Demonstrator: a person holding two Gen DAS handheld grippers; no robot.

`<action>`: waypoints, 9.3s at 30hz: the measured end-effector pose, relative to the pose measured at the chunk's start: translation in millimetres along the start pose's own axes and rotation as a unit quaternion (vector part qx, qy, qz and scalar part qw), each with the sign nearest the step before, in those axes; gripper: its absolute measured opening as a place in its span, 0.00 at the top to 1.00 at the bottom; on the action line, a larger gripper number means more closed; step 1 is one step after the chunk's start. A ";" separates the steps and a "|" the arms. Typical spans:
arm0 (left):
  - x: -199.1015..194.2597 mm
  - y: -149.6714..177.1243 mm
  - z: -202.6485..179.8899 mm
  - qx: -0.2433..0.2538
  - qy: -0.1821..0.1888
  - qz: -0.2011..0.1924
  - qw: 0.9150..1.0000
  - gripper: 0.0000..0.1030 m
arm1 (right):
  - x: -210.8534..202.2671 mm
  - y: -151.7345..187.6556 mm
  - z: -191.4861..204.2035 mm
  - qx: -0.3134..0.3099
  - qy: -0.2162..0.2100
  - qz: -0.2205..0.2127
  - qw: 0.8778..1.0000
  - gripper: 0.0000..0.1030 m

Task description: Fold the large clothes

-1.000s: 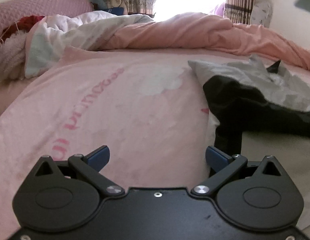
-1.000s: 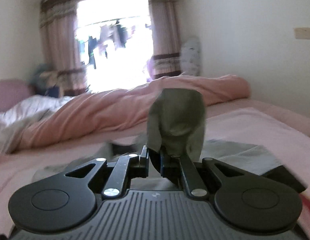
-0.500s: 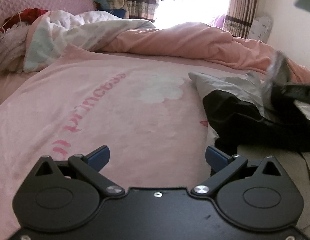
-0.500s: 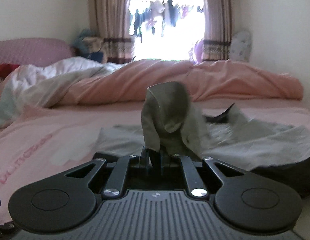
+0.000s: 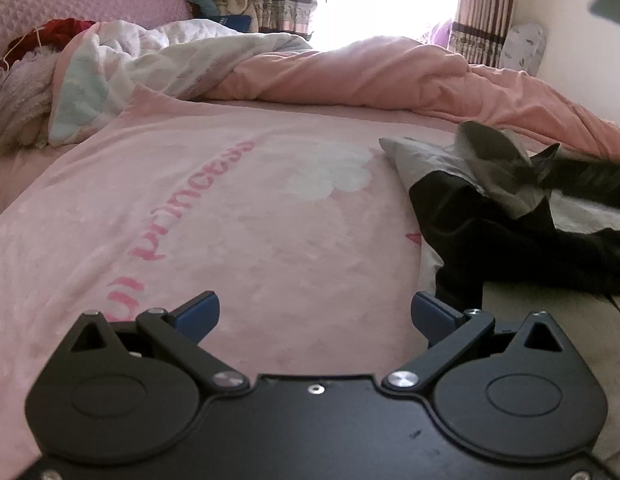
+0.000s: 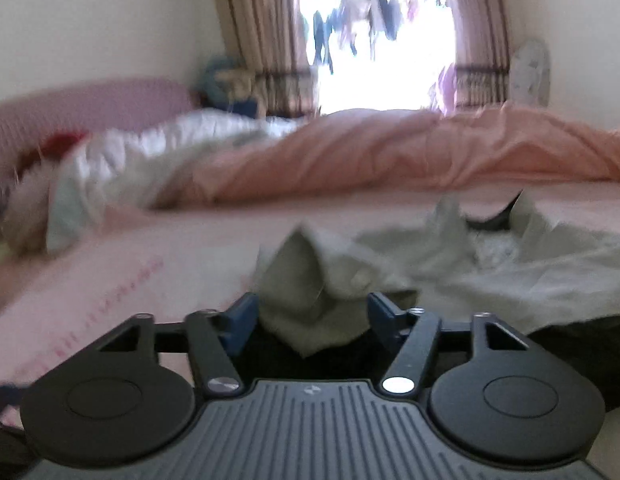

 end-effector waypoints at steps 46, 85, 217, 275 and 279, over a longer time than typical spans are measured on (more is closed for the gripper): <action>7.2 5.7 -5.1 0.010 -0.006 0.015 1.000 0.00 | 68.2 52.7 -3.0 -0.011 0.077 0.088 0.993 0.96; -89.6 96.9 -60.7 0.101 -0.029 0.089 0.990 0.00 | -212.5 120.5 -292.7 0.019 0.146 0.161 0.976 0.65; -71.1 16.2 -39.4 0.012 -0.062 -0.062 0.996 0.30 | -178.8 65.5 -334.9 0.100 0.258 0.046 0.960 0.41; -164.1 -84.8 -119.3 0.068 0.086 -0.162 0.981 0.96 | -197.2 -77.6 -328.6 0.125 0.112 -0.133 0.977 0.96; -100.7 -137.9 -102.4 0.018 0.002 -0.149 0.989 0.83 | -114.9 -111.9 -363.2 0.138 0.119 -0.135 0.974 0.68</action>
Point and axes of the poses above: each gripper's, at about its wrist camera, not at the fingertips, and x roughly the way its jaws point, z to its left, y to its underside, the point moved 7 cm from there along x, roughly the way its jaws point, and after that the axes turned 5 degrees about -z, right-handed, at the moved point
